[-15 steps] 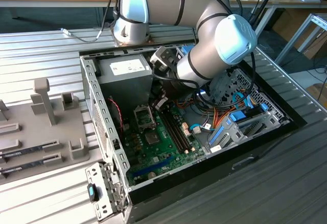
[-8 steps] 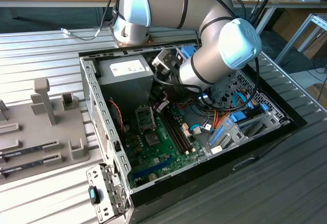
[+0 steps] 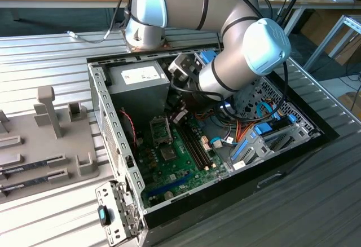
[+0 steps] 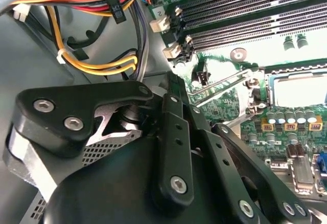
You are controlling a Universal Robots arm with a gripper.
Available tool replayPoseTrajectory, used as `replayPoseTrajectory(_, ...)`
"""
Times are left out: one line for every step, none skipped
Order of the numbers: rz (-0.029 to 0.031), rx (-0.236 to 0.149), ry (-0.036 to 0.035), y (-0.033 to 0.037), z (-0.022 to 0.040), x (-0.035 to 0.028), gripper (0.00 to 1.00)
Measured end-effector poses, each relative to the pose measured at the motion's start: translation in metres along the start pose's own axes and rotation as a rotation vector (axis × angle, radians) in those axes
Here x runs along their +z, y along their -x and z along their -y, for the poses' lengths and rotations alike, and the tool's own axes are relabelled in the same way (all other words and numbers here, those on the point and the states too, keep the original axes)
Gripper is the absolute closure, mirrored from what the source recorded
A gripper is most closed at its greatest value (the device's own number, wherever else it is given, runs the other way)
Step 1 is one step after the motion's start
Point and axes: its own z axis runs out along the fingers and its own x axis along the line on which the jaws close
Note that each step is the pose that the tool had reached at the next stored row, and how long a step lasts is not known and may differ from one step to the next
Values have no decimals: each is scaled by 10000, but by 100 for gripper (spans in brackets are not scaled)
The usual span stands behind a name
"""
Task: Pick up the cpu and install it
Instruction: 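Close the cpu cover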
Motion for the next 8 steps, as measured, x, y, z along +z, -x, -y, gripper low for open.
replayPoseTrajectory(5,-3,7,1,-4,-10,89)
replayPoseTrajectory(10,-5,13,1,-7,-16,89)
replayPoseTrajectory(16,-7,20,1,-8,-19,89)
replayPoseTrajectory(22,-10,27,2,-9,-20,89)
replayPoseTrajectory(22,-10,28,1,-10,-23,89)
replayPoseTrajectory(23,-10,31,1,-12,-27,89)
replayPoseTrajectory(24,-11,33,1,-14,-33,89)
replayPoseTrajectory(30,-13,40,1,-19,-44,89)
